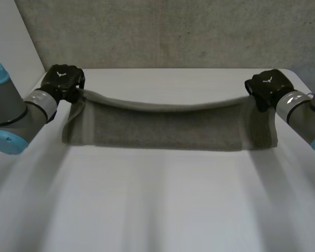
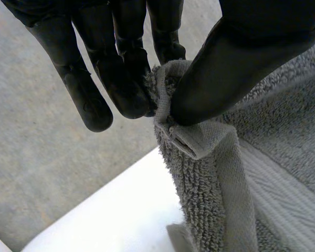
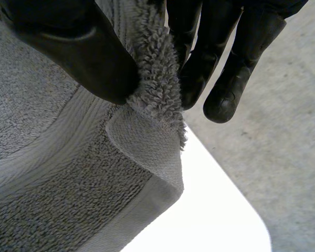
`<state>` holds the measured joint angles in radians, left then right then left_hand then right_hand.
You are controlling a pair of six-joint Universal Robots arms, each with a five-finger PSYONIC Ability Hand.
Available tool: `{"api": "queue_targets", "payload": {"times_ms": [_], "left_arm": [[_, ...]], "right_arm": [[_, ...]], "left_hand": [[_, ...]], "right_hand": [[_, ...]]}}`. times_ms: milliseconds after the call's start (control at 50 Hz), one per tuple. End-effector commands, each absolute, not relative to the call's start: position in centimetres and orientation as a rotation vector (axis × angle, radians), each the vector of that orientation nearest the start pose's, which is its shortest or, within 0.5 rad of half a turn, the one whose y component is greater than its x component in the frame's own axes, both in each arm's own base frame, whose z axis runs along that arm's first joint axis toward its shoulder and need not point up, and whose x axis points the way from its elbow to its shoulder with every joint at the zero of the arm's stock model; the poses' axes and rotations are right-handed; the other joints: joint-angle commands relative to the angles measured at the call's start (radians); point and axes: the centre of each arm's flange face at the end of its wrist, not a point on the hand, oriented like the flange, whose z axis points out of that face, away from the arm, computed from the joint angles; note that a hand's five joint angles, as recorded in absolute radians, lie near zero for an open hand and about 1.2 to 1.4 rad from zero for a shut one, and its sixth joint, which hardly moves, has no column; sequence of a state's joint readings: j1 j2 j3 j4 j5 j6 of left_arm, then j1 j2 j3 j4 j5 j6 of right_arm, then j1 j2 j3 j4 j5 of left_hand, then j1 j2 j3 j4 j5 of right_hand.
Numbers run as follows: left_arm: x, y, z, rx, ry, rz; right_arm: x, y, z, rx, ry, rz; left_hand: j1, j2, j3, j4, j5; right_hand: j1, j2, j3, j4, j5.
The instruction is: Fold the towel.
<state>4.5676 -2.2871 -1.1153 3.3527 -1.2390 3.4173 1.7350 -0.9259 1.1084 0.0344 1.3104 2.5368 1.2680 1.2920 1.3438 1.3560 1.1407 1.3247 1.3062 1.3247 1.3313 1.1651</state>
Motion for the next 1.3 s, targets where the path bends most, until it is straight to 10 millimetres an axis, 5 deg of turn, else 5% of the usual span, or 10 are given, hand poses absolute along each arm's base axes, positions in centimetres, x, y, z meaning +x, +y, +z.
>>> {"api": "queue_targets", "payload": {"times_ms": [20,360,380,400,440,500,620,840,1100,1300], "left_arm": [[-23.0,-42.6,16.9,0.866,2.267,-2.232],[-23.6,-44.3,14.3,0.875,2.279,-2.221],[-23.8,-44.3,14.1,0.881,2.283,-2.220],[-23.8,-44.3,14.1,0.882,2.283,-2.220],[-23.8,-44.3,14.1,0.883,2.282,-2.222],[-23.9,-44.3,14.3,0.879,2.274,-2.224],[-24.0,-44.2,15.3,0.849,2.245,-2.238],[-23.6,-43.5,20.7,0.799,2.126,-2.338],[-24.0,-43.3,16.3,0.819,2.264,-2.227],[-23.9,-41.3,16.2,0.851,2.313,-2.188]], "right_arm": [[22.8,-40.3,18.0,-1.188,2.206,-2.008],[23.4,-42.7,14.1,-1.180,2.217,-2.030],[23.3,-42.7,13.8,-1.177,2.232,-2.028],[23.3,-42.7,13.8,-1.177,2.232,-2.028],[23.1,-42.8,13.4,-1.170,2.255,-2.026],[23.1,-42.9,13.6,-1.165,2.262,-2.047],[23.2,-42.8,16.2,-1.118,2.219,-2.162],[22.9,-42.0,21.7,-0.985,2.084,-2.358],[23.7,-41.7,16.3,-0.984,2.180,-2.191],[23.1,-39.4,16.2,-1.014,2.240,-2.076]], "left_hand": [[0.128,0.104,0.052,0.040,0.081],[0.108,0.084,0.033,0.020,0.061],[-0.055,-0.079,-0.130,-0.143,-0.102],[-0.056,-0.080,-0.132,-0.144,-0.104],[-0.766,-0.790,-0.842,-0.854,-0.813],[-1.074,-1.098,-1.150,-1.162,-1.122],[-1.078,-1.102,-1.154,-1.166,-1.125],[-1.078,-1.102,-1.154,-1.166,-1.125],[-1.078,-1.102,-1.154,-1.166,-1.125],[-1.078,-1.102,-1.154,-1.166,-1.125]], "right_hand": [[0.072,0.090,0.072,0.065,0.057],[0.072,0.090,0.072,0.065,0.057],[-0.244,-0.226,-0.244,-0.251,-0.259],[-0.247,-0.229,-0.247,-0.254,-0.262],[-1.150,-1.132,-1.150,-1.157,-1.165],[-1.150,-1.132,-1.150,-1.157,-1.165],[-1.150,-1.132,-1.150,-1.157,-1.165],[-1.150,-1.132,-1.150,-1.157,-1.165],[-1.150,-1.132,-1.150,-1.157,-1.165],[-1.150,-1.132,-1.150,-1.157,-1.165]]}}
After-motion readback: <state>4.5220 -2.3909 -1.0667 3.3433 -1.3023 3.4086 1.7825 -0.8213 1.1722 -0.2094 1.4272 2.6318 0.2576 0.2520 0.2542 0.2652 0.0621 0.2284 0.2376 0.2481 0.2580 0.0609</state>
